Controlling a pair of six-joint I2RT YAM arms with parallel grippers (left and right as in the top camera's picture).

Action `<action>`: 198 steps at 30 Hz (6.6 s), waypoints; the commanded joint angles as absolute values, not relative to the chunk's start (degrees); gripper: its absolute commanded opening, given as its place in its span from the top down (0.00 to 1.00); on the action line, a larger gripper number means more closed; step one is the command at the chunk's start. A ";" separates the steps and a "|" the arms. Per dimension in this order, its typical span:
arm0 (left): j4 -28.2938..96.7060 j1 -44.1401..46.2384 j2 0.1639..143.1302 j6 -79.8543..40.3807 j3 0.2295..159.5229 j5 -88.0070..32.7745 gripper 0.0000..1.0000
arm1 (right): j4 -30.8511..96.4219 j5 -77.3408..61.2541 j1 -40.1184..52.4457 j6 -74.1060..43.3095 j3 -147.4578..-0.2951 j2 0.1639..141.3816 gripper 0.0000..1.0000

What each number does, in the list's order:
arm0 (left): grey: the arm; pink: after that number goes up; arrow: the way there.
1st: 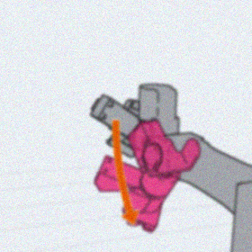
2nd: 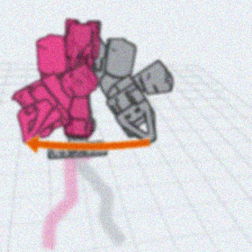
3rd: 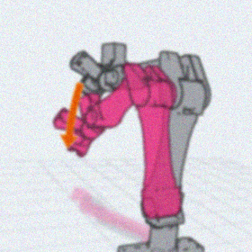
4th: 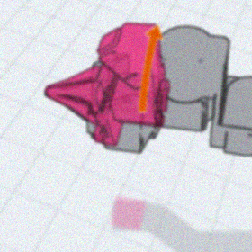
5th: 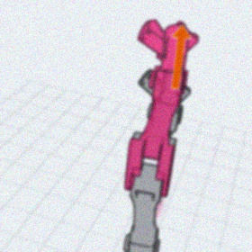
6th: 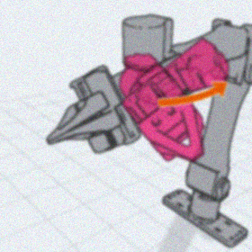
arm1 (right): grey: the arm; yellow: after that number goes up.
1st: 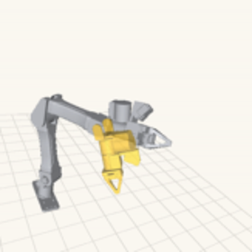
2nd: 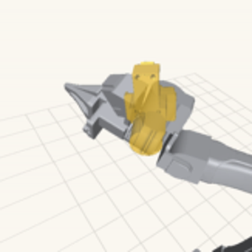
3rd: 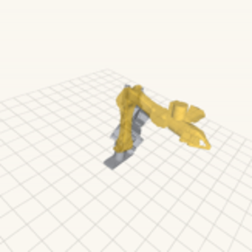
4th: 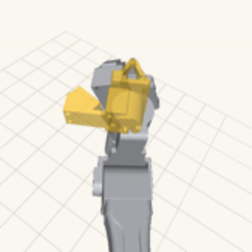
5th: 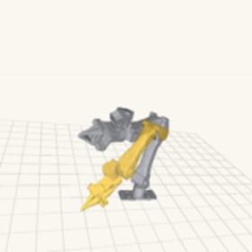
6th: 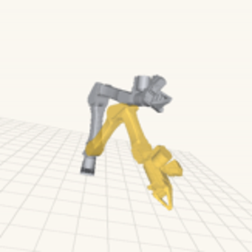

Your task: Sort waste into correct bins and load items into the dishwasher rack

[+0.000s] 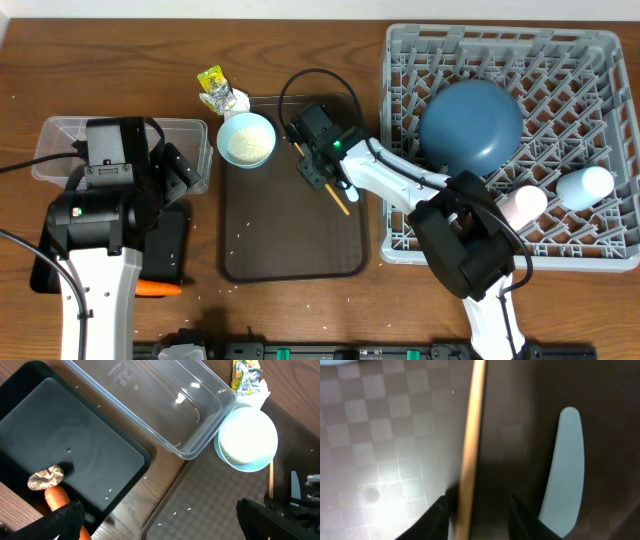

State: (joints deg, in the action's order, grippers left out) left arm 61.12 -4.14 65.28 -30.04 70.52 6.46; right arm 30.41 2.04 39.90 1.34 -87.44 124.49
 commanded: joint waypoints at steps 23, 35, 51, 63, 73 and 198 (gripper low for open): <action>61.28 -4.45 65.39 -30.52 71.48 7.57 0.02 | 45.87 2.42 38.87 0.25 -90.11 120.03 0.99; 61.25 -4.45 65.39 -30.55 71.48 7.57 0.02 | 49.12 3.79 35.05 -19.88 -90.39 106.50 0.99; 61.25 -4.45 65.39 -30.55 71.48 7.55 0.02 | 52.14 5.39 21.43 -30.76 -90.26 105.38 0.99; 61.25 -4.45 65.39 -30.55 71.48 7.55 0.02 | 46.39 0.69 22.90 -13.82 -90.17 105.38 0.69; 61.25 -4.45 65.39 -30.55 71.48 7.55 0.02 | 42.94 -0.19 30.28 -5.72 -90.15 110.17 0.70; 27.20 15.57 108.14 -3.40 71.44 0.47 0.39 | 59.02 3.42 17.28 -13.67 -96.57 87.85 0.35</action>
State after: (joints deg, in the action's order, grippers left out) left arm 27.29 15.59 106.67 -6.46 70.65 1.41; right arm 58.92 2.83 17.65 -14.39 -96.47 87.74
